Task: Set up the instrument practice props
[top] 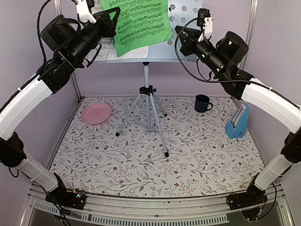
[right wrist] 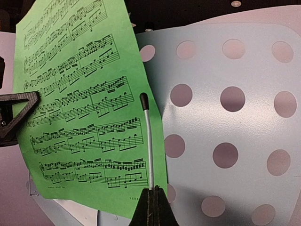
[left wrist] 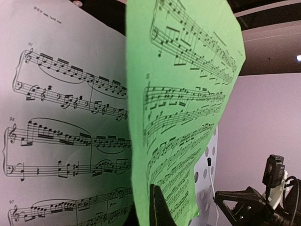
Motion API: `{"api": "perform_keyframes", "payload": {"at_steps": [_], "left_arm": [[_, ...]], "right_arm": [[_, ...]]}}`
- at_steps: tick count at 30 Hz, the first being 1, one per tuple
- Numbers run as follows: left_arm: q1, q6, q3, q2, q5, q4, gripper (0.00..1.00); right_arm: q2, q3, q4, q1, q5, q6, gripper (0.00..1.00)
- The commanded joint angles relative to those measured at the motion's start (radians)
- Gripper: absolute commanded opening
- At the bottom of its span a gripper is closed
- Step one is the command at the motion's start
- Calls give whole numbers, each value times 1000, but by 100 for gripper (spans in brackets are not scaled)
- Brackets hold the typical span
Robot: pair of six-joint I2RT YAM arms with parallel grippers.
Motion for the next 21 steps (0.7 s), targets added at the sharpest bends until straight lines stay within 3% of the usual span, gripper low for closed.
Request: {"api": "perform_keyframes", "payload": {"at_steps": [1,21], "left_arm": [[3,26,74,52,33,-35,0],[4,177,454,349,280,-240,0]], "right_arm": [[-41,-34,54,-9,-45,-10,0],[-55,-68,77,-8,-158,-14,0]]}}
